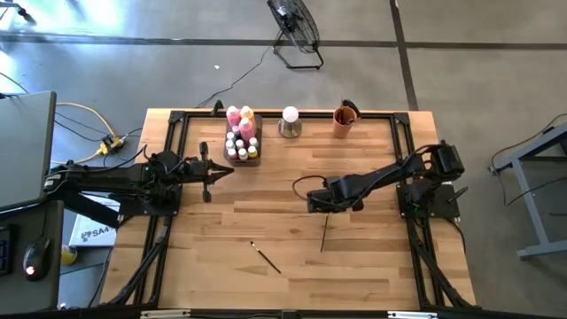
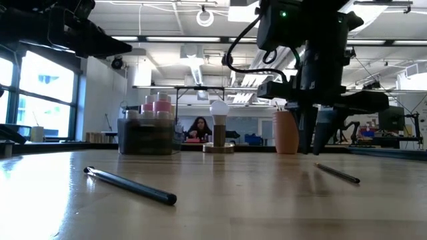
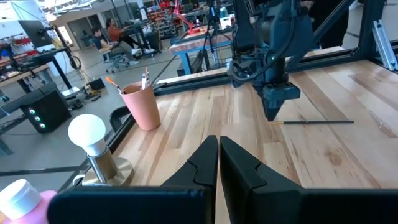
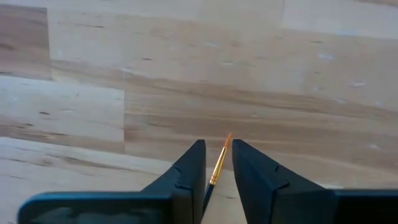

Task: Pick & Place Paint Supplies
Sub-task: Put the orange paintbrush into the orange cup, then put the silver paintbrush into the orange cup

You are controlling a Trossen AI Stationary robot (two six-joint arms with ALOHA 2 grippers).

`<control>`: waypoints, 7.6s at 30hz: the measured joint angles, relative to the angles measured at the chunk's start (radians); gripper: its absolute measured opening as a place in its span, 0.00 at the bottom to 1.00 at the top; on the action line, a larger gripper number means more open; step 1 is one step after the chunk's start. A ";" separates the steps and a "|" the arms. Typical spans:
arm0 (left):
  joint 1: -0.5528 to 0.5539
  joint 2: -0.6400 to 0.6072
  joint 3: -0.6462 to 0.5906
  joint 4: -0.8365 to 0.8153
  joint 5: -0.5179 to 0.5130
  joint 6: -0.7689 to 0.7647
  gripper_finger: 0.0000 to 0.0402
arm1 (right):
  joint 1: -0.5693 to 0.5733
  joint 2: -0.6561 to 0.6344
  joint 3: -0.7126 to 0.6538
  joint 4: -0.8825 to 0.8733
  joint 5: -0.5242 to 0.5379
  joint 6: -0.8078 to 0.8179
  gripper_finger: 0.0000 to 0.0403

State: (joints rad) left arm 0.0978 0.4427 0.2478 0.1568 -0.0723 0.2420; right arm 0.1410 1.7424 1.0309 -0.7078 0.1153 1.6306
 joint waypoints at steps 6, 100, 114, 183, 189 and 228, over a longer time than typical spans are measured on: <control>0.000 0.000 0.000 -0.001 0.000 0.000 0.03 | -0.006 0.015 0.000 -0.004 -0.009 0.000 0.19; 0.000 0.000 -0.001 -0.002 -0.040 0.000 0.03 | -0.269 -0.607 -0.001 0.353 0.743 -0.936 0.00; 0.000 0.000 0.000 -0.002 -0.046 0.000 0.03 | -0.510 -0.609 0.000 0.480 0.785 -1.116 0.00; 0.000 0.000 -0.001 -0.009 -0.045 0.000 0.03 | -0.461 -0.579 0.000 0.765 -0.089 -1.179 0.29; 0.000 0.000 -0.001 -0.047 -0.045 0.000 0.03 | -0.297 -0.586 0.000 0.736 -0.107 -1.184 0.21; 0.000 0.000 -0.001 -0.081 0.011 -0.014 0.03 | -0.368 -0.850 -0.307 0.558 -0.279 -1.426 0.00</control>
State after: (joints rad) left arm 0.0978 0.4427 0.2466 0.0757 -0.0608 0.2279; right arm -0.2275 0.8928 0.7235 -0.1494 -0.1638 0.2043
